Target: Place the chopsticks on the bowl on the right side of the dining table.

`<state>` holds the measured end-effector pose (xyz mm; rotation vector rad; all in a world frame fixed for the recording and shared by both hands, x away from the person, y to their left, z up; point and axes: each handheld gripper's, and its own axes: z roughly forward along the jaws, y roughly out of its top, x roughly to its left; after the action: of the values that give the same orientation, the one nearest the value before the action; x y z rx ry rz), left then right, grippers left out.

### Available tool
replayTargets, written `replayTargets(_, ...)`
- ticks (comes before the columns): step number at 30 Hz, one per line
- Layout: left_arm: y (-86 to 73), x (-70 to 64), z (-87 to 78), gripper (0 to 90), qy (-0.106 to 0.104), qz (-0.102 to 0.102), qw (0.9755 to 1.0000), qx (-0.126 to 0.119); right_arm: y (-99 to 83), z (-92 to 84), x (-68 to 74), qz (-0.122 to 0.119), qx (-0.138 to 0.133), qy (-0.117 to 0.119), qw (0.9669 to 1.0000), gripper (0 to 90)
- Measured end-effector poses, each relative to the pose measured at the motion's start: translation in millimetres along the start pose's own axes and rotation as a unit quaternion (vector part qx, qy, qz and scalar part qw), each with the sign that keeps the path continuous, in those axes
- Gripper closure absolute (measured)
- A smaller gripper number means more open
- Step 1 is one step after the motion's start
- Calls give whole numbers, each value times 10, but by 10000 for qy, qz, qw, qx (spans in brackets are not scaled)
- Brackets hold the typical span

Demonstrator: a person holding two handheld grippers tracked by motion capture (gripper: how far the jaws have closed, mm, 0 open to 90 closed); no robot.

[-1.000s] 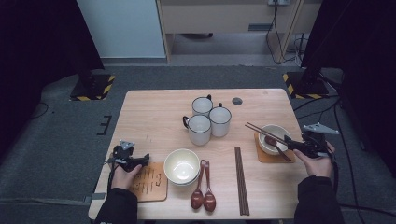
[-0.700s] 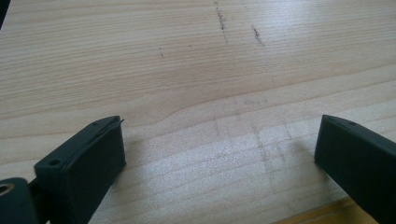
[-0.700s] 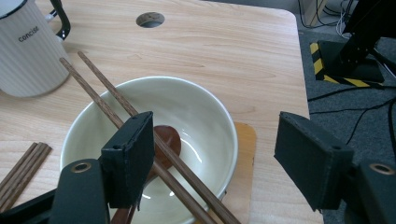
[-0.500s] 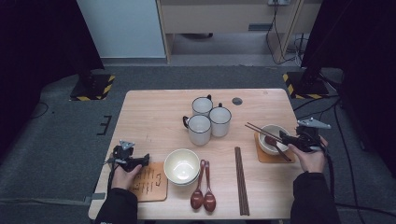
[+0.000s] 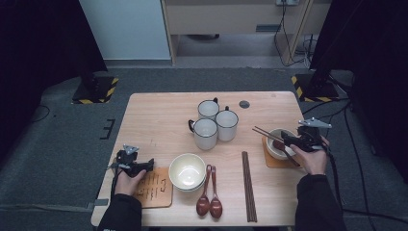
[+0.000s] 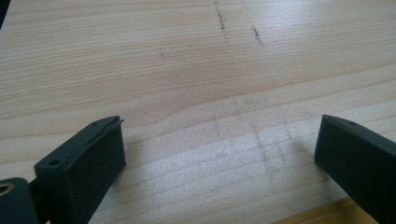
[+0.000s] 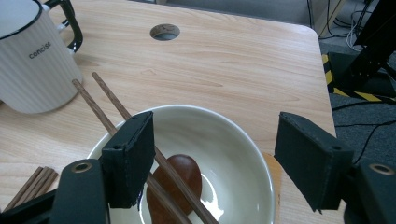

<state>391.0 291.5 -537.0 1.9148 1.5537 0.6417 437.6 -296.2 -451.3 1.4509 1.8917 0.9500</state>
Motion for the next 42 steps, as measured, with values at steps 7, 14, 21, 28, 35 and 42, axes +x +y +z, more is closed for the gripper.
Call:
replayTargets(7,0,0,0,7,0,0,10000,0,-31,133,-2,-12,138,-50,9999,275)
replayTargets(14,0,0,0,7,1,0,10000,0,-25,163,-30,24,89,-102,9999,263)
replayTargets(21,0,-1,0,7,4,1,10000,0,-31,197,-31,30,143,-131,9998,253)
replayTargets(28,0,-1,0,7,6,2,10000,0,-40,236,-30,-18,181,-178,9997,243)
replayTargets(35,0,-1,1,7,7,1,10000,0,-47,257,-27,-33,222,-187,9996,240)
replayTargets(42,0,-1,0,7,8,3,10000,1,-54,266,-16,-91,254,-157,9995,237)
